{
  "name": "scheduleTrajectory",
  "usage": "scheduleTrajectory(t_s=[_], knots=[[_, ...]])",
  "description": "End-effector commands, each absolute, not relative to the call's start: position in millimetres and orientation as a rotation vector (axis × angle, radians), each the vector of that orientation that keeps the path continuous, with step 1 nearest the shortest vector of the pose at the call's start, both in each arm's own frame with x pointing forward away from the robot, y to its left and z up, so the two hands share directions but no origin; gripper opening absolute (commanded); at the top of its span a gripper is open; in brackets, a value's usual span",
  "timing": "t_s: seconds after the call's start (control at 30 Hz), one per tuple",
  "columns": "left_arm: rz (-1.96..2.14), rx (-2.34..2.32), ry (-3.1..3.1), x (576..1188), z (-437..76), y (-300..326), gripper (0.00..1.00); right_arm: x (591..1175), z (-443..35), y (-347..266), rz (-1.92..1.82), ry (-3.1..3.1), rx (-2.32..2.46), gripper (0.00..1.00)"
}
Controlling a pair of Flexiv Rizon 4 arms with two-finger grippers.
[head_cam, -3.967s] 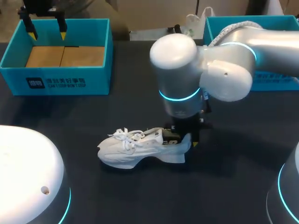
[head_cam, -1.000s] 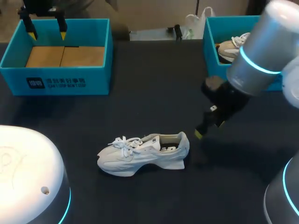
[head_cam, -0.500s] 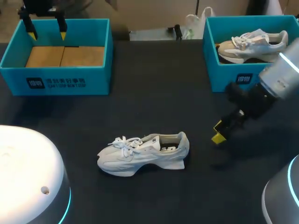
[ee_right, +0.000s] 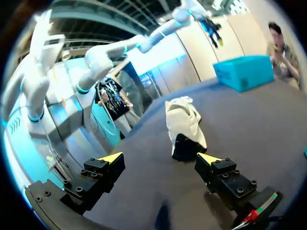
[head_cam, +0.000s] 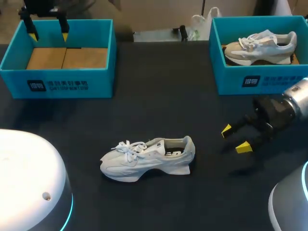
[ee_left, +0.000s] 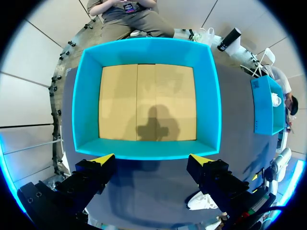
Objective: Take the shoe out of the shoebox, open the shoe tongue, remove and reinsert the insole, then place the shoe into the shoebox
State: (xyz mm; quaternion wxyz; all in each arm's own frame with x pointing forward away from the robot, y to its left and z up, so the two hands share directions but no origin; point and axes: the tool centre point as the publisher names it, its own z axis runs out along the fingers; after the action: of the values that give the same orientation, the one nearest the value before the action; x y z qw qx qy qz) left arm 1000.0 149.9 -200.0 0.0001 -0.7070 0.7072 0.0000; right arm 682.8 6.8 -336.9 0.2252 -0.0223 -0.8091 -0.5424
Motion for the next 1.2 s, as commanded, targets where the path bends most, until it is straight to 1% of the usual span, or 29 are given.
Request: scheduleTrajectory(t_s=[0.03,0.43,0.9,1.0,1.2], knots=[[0.000,-2.221,2.222,1000,-200,150,1.00,671,-338,7,-1.628,-2.234,-0.124,1.00],[0.000,-2.221,2.222,1000,-200,150,1.00,662,-330,9,-1.540,-2.383,-0.219,1.00],[0.000,-2.221,2.222,1000,-200,150,1.00,660,-329,12,-1.571,-2.425,-0.150,1.00],[0.000,-2.221,2.222,1000,-200,150,1.00,659,-338,17,-1.583,-2.516,-0.052,1.00],[0.000,-2.221,2.222,1000,-200,150,1.00,660,-355,23,-1.610,-2.558,-0.083,1.00]])
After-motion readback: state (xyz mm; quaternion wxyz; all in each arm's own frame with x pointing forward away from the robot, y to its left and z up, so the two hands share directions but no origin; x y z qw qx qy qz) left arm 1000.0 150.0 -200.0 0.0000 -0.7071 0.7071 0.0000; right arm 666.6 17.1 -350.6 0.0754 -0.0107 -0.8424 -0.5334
